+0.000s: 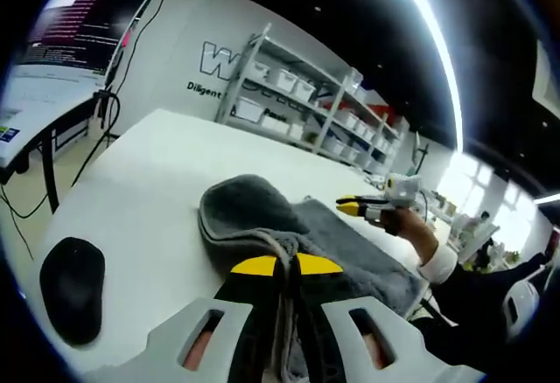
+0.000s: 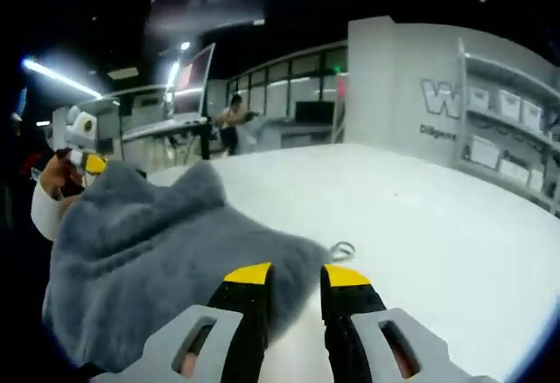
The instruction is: Open the folded towel by lifting each exposed corner and separating the folded layers until the towel lies flat within the target outline without major curled edges
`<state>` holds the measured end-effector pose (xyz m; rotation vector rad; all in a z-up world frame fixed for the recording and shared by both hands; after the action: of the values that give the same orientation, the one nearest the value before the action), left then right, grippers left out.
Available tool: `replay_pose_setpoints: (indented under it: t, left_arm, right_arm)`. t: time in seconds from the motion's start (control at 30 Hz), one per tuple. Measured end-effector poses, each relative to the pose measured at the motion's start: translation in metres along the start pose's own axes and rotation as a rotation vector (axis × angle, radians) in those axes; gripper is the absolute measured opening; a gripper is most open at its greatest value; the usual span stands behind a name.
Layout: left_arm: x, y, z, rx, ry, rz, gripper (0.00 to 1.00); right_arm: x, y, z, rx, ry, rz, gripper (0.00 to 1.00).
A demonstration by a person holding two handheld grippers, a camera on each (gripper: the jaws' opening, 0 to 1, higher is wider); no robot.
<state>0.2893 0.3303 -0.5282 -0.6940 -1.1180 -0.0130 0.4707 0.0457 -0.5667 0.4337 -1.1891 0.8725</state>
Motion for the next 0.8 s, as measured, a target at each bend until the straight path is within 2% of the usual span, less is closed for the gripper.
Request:
replay_pose_setpoints:
  t: [0.63,0.77,0.8]
  left_arm:
    - [-0.003,0.001,0.001,0.001,0.0,-0.005,0.05]
    - [-0.004,0.001,0.002,0.001,0.001,-0.006,0.05]
    - [-0.003,0.002,0.002,0.001,0.001,-0.006,0.05]
  right_arm:
    - [-0.014,-0.003,-0.021,-0.024,0.042,-0.003,0.21]
    - [-0.022,-0.001,-0.024,-0.02,0.072,0.011,0.18]
    - [-0.022,-0.001,-0.024,-0.02,0.073,0.012,0.13]
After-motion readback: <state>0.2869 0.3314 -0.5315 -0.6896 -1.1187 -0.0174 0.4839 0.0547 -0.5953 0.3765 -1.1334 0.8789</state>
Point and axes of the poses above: the point that each gripper's makers call its tool centre point, and the gripper's own axes: z roughly backward along the fingers, y roughly to its left, x roughly out of its top, the point moved 2 cm from there along z, roughly backward along the fingers, and after that the axes turned 7 degrees about z, right-handed, at the moved point
